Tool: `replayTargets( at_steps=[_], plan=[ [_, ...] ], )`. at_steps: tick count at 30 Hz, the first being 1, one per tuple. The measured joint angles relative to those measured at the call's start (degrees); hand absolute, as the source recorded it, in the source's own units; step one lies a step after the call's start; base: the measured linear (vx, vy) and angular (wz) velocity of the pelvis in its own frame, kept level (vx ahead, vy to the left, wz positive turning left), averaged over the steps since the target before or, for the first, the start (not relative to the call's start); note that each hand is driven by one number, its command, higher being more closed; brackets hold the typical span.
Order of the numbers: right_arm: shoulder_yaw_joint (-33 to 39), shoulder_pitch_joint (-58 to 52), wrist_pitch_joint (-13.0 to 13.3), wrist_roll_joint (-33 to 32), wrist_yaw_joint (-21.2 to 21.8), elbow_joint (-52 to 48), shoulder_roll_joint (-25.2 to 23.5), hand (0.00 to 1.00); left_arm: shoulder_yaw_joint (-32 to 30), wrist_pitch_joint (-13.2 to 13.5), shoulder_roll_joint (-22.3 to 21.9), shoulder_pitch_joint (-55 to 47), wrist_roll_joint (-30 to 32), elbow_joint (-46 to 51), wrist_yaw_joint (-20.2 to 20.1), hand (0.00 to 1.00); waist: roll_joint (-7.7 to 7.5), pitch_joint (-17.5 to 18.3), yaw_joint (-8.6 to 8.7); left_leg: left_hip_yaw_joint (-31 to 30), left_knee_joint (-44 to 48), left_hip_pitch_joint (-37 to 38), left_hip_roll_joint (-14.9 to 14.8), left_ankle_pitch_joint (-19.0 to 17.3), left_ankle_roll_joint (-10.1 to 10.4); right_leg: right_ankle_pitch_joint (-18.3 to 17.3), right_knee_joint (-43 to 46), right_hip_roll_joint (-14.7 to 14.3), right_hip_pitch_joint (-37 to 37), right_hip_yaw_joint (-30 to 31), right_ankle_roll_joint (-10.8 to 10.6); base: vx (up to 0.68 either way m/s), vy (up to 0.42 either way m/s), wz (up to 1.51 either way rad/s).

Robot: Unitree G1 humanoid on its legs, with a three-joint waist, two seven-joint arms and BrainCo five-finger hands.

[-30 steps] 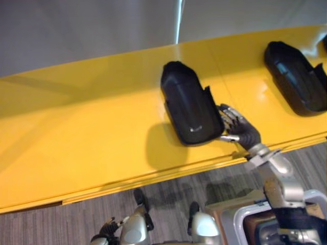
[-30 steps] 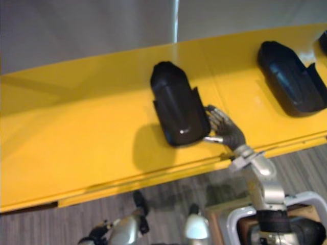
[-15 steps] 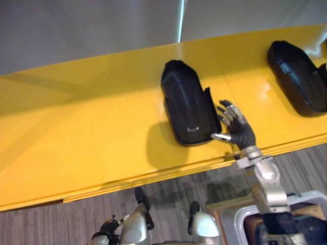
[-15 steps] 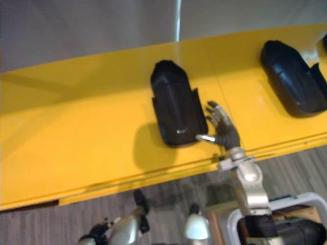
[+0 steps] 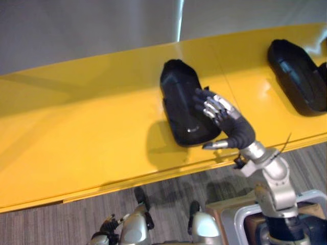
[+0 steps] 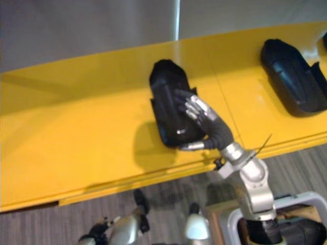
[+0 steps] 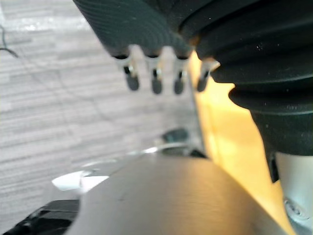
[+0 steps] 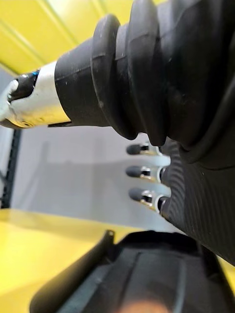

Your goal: Walk over and take plastic housings, then place them on the shelf

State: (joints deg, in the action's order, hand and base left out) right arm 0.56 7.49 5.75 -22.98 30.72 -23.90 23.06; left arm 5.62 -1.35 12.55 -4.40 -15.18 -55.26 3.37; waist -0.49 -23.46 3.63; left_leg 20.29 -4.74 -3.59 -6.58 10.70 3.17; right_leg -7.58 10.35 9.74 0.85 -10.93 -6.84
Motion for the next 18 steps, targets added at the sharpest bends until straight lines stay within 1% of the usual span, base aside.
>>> replayTargets(
  at_steps=[1, 4, 7, 9, 10, 13, 16, 18],
  plan=[
    [0.0, 0.0, -0.1, 0.0, 0.4, -0.6, 0.4, 1.00, 0.0, 0.0, 0.0, 0.0, 0.0, 0.0, 0.0, 0.00, 0.00, 0.0, 0.03, 0.2, 0.0, 0.0, 0.0, 0.0, 0.0, 0.0, 0.0, 0.0, -0.1, 0.1, 0.0, 0.00, 0.000, -0.10],
    [0.0, -0.7, -1.6, -1.2, 0.6, -2.6, 1.4, 1.00, 0.0, 0.0, 0.0, 0.0, 0.0, 0.0, 0.0, 0.00, 0.00, 0.0, 0.16, 0.9, 0.0, 0.0, -0.2, 0.0, 0.0, 0.1, 0.1, -0.1, -0.6, 0.6, 0.1, 0.01, 0.000, -0.10],
    [-0.1, -3.3, -3.0, -5.7, 1.0, -3.1, 1.6, 1.00, 0.0, 0.0, 0.1, 0.0, -0.1, 0.0, 0.0, 0.00, 0.00, 0.0, 0.29, 0.9, 0.0, -0.1, -0.2, 0.0, 0.0, 0.1, 0.1, -0.1, -0.7, 0.8, 0.1, 0.01, -0.001, 0.00],
    [-0.9, -5.3, -4.5, -8.7, 2.4, -3.4, 1.6, 1.00, 0.0, 0.0, 0.1, 0.1, -0.1, 0.0, 0.0, 0.00, 0.00, 0.0, 0.42, 1.0, 0.0, -0.4, -0.3, 0.0, 0.0, 0.4, 0.1, -0.3, -0.9, 0.9, 0.1, 0.02, -0.006, -0.01],
    [-1.8, -6.5, -5.4, -9.6, 3.8, -4.1, 1.5, 1.00, 0.0, 0.0, 0.1, 0.4, -0.2, 0.0, 0.0, 0.00, 0.03, 0.0, 0.44, 1.0, 0.0, -0.5, -0.4, 0.0, 0.0, 0.5, 0.1, -0.4, -1.0, 0.8, 0.2, 0.00, 0.000, 0.00],
    [-4.6, -8.6, -7.3, -10.0, 7.2, -5.3, 1.3, 1.00, 0.2, 0.0, 0.2, 0.6, -0.4, 0.0, 0.0, 0.00, 0.04, 0.0, 0.45, 1.2, 0.0, -0.5, -0.4, -0.1, 0.1, 0.5, 0.0, -0.4, -1.2, 1.2, 0.2, 0.00, 0.004, -0.04],
    [-7.4, -9.7, -9.9, -9.1, 9.6, -5.2, 1.3, 1.00, 0.4, 0.0, 0.3, 0.8, -0.7, -0.3, 0.0, 0.00, 0.17, -0.2, 0.44, 1.9, 0.0, -0.5, -0.5, -0.1, 0.1, 0.4, 0.1, -0.4, -1.9, 1.8, 0.3, -0.01, 0.013, -0.10],
    [-8.5, -10.3, -10.4, -7.7, 10.0, -5.1, 1.3, 1.00, 0.9, 0.0, 0.4, 0.8, -0.7, -0.6, 0.0, 0.00, 0.19, -0.2, 0.46, 1.9, 0.0, -0.5, -0.5, -0.1, 0.1, 0.3, 0.1, -0.4, -1.9, 1.8, 0.3, 0.00, 0.000, 0.00]
  ],
)
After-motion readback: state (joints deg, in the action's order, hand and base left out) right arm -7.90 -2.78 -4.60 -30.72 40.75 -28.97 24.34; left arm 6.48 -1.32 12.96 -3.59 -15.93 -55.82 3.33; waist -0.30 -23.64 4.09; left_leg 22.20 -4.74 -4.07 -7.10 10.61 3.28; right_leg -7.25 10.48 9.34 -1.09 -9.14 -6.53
